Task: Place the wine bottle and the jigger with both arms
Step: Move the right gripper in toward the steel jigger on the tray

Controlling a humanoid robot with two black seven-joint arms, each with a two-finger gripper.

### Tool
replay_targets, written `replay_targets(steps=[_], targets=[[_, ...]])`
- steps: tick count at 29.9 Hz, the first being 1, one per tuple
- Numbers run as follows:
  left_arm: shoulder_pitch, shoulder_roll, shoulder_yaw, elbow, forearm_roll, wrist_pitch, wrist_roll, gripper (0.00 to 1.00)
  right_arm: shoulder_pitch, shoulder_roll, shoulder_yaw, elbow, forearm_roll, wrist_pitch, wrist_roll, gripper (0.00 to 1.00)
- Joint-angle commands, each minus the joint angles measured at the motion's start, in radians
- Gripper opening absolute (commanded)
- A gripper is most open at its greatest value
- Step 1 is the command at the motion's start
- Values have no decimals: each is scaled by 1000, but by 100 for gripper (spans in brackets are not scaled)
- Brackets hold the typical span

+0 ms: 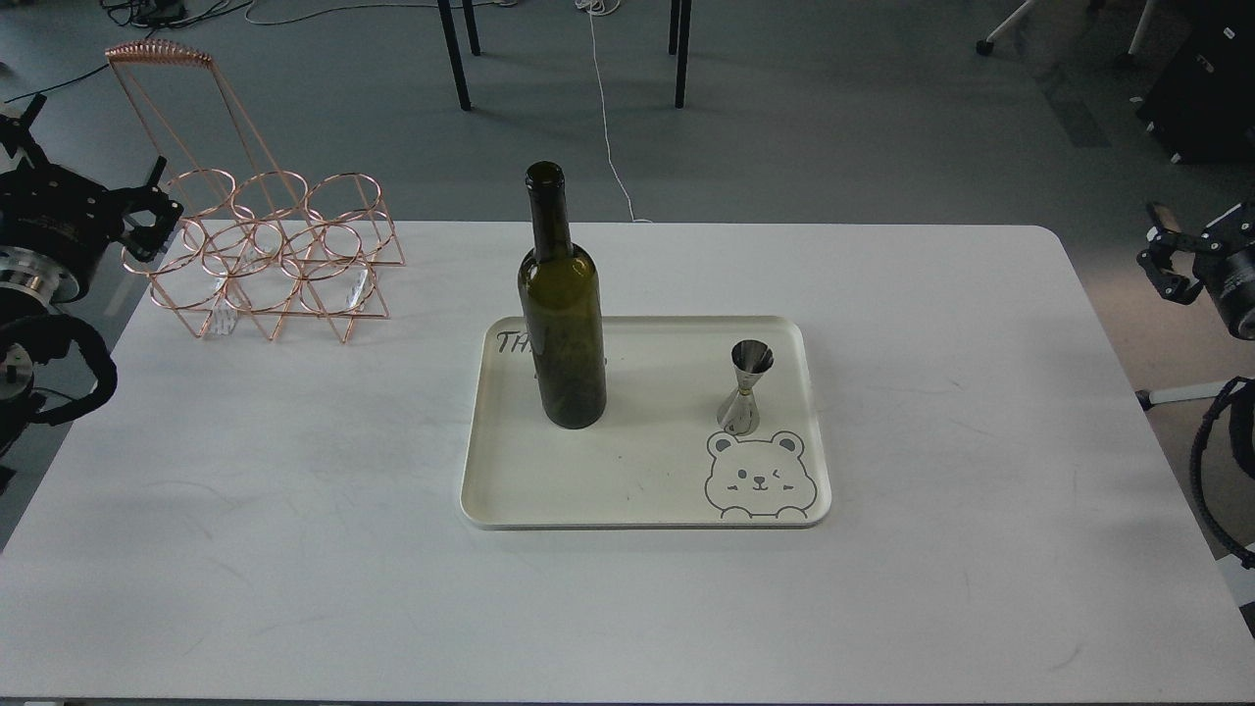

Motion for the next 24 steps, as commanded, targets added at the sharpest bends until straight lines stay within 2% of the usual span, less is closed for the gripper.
replay_targets(steps=[1, 6, 11, 14, 18, 24], targets=[[0, 0, -2, 0, -2, -2, 0, 99, -1, -94, -2, 149, -148, -47, 0, 99], [0, 0, -19, -2, 3, -3, 3, 99, -10, -194, -8, 343, -429, -165, 0, 99], [0, 3, -19, 0, 3, -3, 3, 99, -74, -283, -24, 599, -777, -413, 0, 98], [0, 5, -19, -2, 3, -3, 3, 99, -128, -300, -24, 699, -1007, -530, 0, 99], [0, 5, -20, 0, 3, -5, 2, 98, -154, -290, -24, 726, -1276, -605, 0, 98], [0, 5, -31, 0, 3, -17, 0, 98, -172, -262, -30, 704, -1538, -616, 0, 98]])
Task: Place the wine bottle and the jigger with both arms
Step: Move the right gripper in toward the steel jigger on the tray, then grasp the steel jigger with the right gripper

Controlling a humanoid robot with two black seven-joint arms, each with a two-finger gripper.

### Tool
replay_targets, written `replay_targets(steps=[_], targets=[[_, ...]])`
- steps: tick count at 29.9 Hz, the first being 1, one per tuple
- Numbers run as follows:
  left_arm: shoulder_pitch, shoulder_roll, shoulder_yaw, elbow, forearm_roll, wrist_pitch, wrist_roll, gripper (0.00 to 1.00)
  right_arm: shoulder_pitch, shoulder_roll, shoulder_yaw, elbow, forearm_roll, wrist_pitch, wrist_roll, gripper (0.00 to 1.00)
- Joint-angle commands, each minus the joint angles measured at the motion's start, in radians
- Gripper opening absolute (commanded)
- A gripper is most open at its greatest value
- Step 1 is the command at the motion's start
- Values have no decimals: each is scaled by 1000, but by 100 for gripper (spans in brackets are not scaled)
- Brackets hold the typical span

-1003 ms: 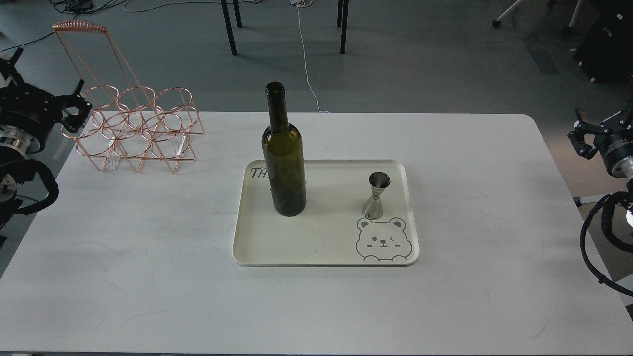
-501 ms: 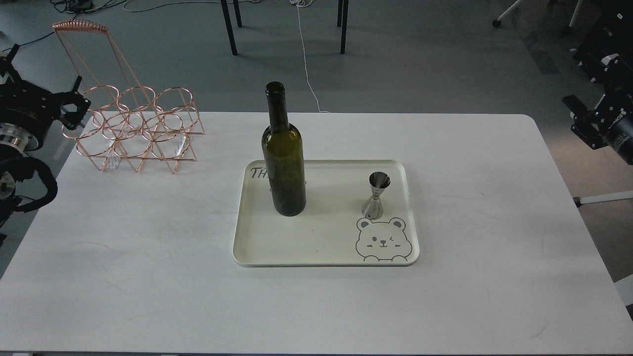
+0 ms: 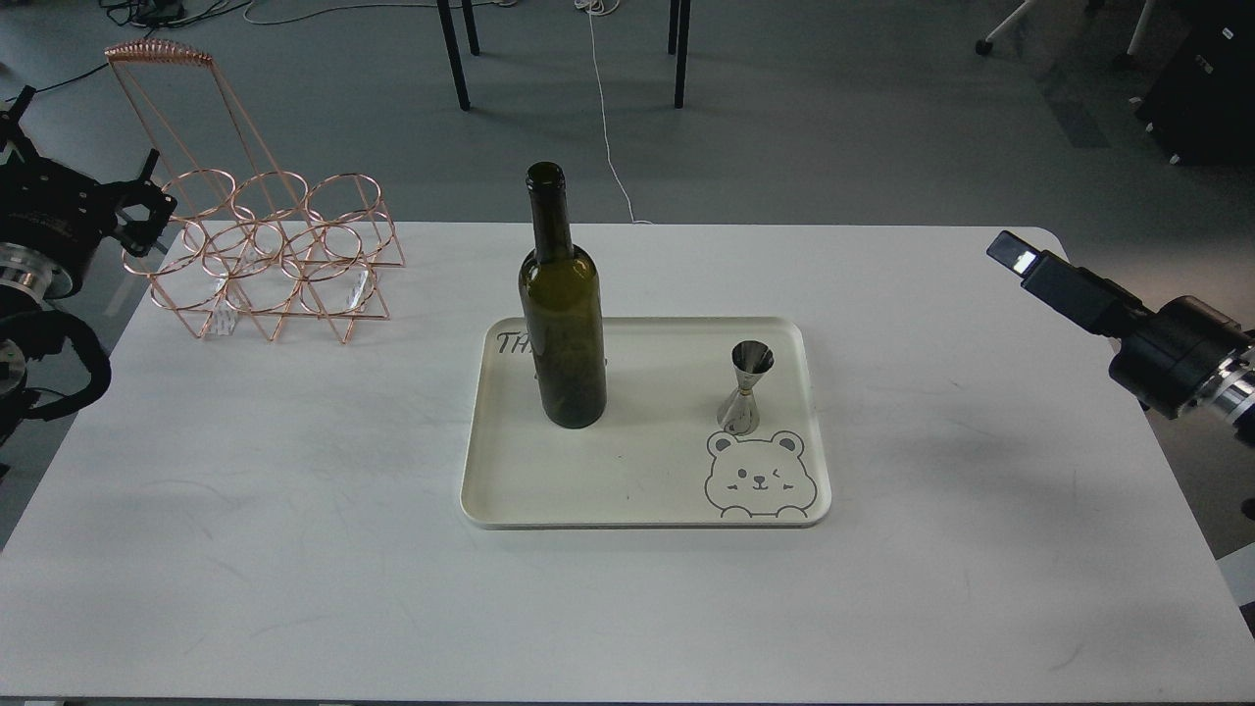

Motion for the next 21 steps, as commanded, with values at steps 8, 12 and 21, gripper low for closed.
replay_targets(steps=[8, 12, 21], targets=[[2, -3, -6, 1, 0, -4, -35, 98, 22, 305, -74, -308, -446, -136, 0, 96], [2, 0, -6, 1, 0, -4, -35, 98, 65, 397, -115, -386, -486, -147, 0, 95], [2, 4, -6, 1, 0, -3, -35, 99, 157, 526, -277, -486, -486, -153, 0, 83]])
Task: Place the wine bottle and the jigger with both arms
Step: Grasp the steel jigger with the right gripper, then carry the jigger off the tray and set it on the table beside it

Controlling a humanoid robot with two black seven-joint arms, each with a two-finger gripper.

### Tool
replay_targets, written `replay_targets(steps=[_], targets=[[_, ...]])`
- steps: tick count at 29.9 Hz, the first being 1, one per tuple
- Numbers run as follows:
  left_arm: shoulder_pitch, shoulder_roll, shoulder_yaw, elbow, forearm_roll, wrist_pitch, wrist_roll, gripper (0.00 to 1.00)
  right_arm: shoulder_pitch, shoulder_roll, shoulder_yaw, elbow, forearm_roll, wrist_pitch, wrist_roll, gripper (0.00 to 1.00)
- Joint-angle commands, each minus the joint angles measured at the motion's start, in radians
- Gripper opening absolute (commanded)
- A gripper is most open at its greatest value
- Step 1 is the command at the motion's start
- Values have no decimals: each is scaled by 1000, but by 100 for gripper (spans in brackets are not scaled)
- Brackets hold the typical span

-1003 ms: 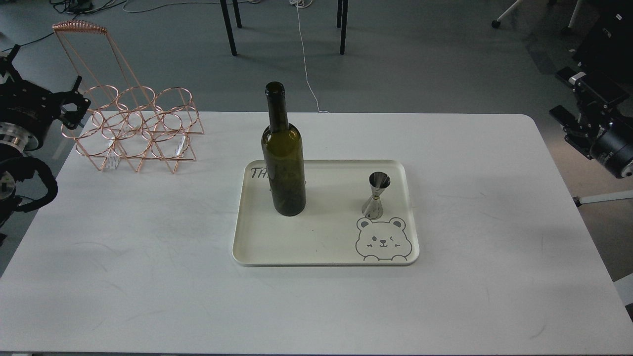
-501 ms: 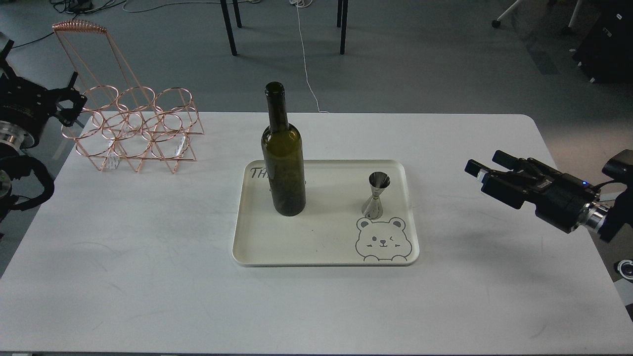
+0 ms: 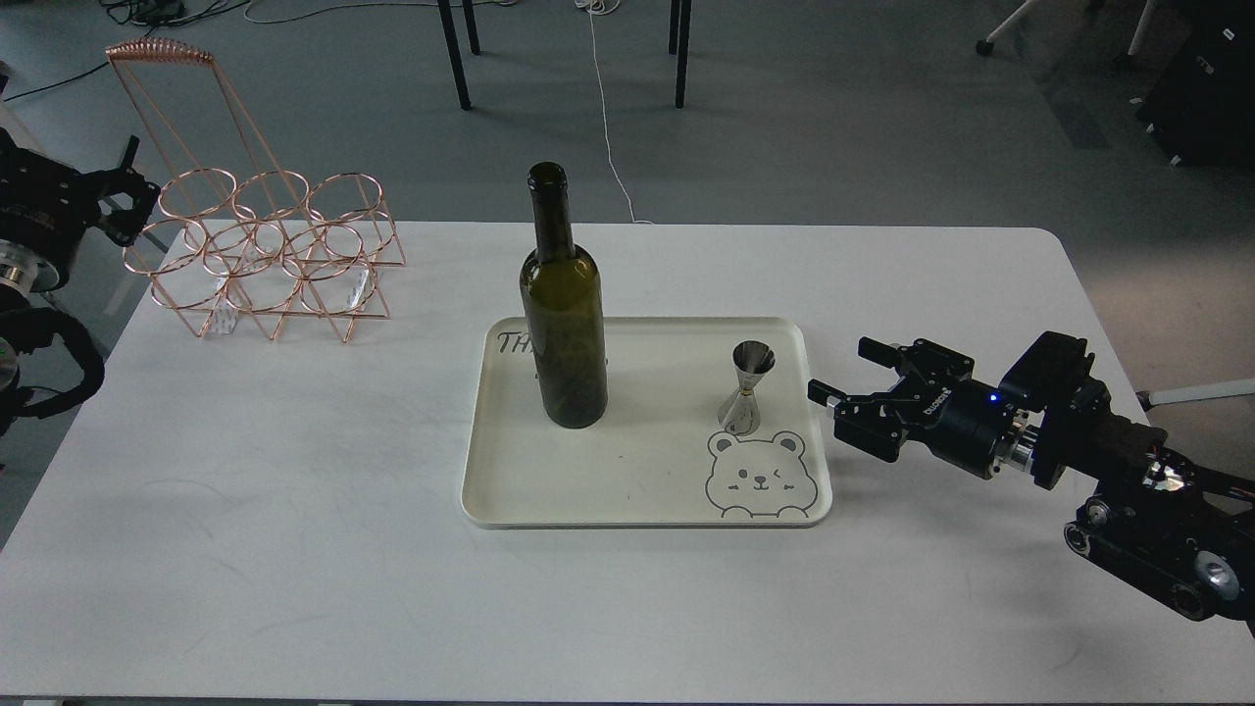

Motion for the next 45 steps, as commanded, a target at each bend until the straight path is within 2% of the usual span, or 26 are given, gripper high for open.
replay_targets(steps=[1, 10, 19, 23, 26, 30, 37, 45], targets=[[2, 0, 0, 0, 0, 1, 0, 98, 26, 58, -24, -57, 0, -2, 0, 82], [2, 0, 0, 0, 0, 1, 0, 98, 60, 176, -49, -155, -1, -3, 0, 66], [2, 2, 0, 0, 0, 3, -1, 99, 67, 230, -52, -195, 0, -3, 0, 50], [2, 3, 0, 0, 0, 1, -1, 98, 72, 230, -70, -195, -1, -3, 0, 35], [2, 3, 0, 1, 0, 3, -1, 98, 75, 231, -80, -198, 0, -5, 0, 16], [2, 3, 0, 1, 0, 3, -1, 99, 76, 231, -81, -194, 0, -16, 0, 1], [2, 17, -1, 1, 0, 3, -1, 99, 86, 184, -69, -181, 8, -104, 0, 1], [-2, 26, -8, 0, 0, 1, 0, 99, 60, -5, 31, -140, 26, -104, 0, 1]])
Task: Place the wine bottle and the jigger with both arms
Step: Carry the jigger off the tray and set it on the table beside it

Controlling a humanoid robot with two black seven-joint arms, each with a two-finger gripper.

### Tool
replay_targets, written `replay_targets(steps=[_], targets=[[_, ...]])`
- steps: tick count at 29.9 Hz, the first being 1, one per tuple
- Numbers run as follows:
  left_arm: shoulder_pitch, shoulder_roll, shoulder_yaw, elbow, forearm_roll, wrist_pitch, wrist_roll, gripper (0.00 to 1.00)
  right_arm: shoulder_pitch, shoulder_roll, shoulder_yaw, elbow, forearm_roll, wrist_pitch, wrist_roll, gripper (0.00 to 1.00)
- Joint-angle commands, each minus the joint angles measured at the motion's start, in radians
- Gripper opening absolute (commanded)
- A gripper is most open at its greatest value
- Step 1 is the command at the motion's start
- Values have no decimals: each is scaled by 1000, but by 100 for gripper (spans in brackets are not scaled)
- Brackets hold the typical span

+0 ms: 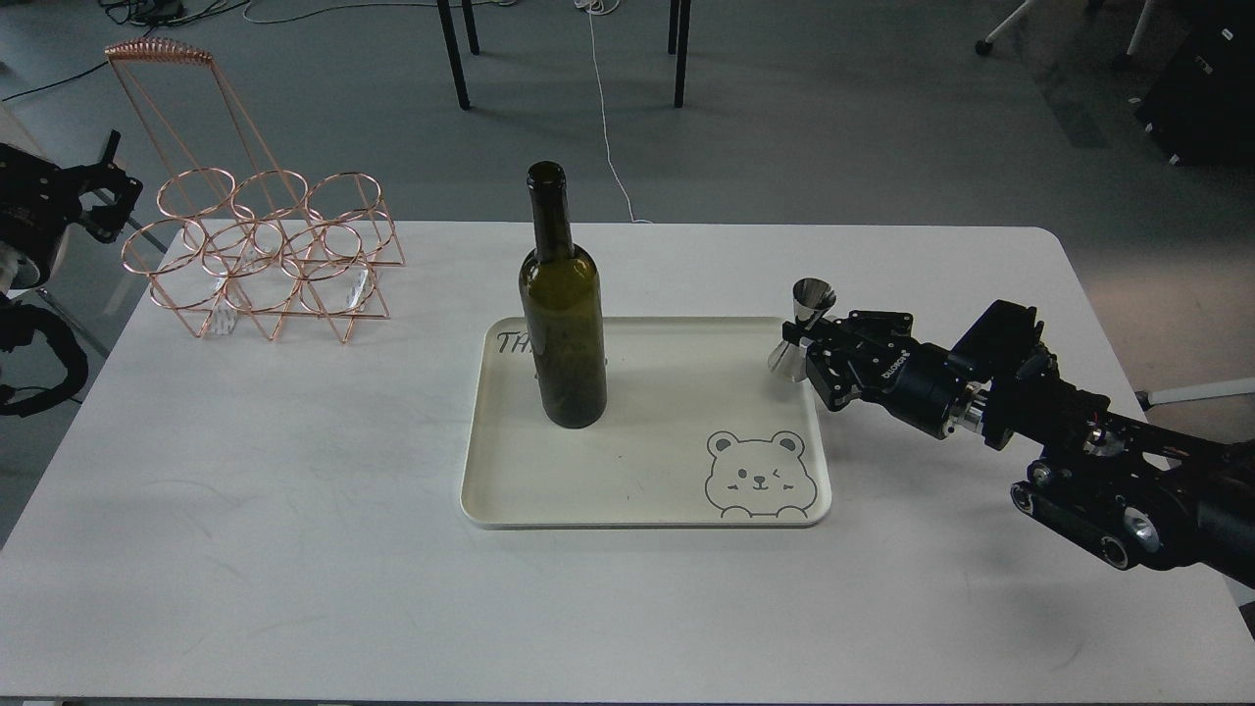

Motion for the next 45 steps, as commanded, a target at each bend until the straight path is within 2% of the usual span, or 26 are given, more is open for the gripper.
replay_targets(steps=[1, 8, 15, 20, 26, 36, 40, 45], targets=[[-2, 3, -1, -2, 0, -2, 2, 99, -36, -87, 52, 10, 11, 0, 0, 1], [-2, 6, 1, -5, 0, -2, 2, 98, -159, -187, 57, -1, 158, 0, 0, 2], [-7, 5, 1, -12, 0, 8, 3, 98, -204, -192, 54, -17, 201, 0, 0, 5], [-10, 11, 1, -14, 0, 8, 3, 98, -210, -185, 52, -43, 201, 0, 0, 10], [-10, 20, 1, -14, 0, 6, 2, 98, -211, -185, 44, -39, 201, 0, 0, 24], [-10, 20, 1, -15, 0, 6, 2, 99, -239, -195, 43, -24, 202, 0, 0, 41], [-10, 20, -1, -15, 0, 6, 2, 98, -276, -214, 43, 16, 202, 0, 0, 59], [-10, 22, -1, -15, 0, 3, 3, 98, -322, -337, 43, 122, 202, 0, 0, 84]])
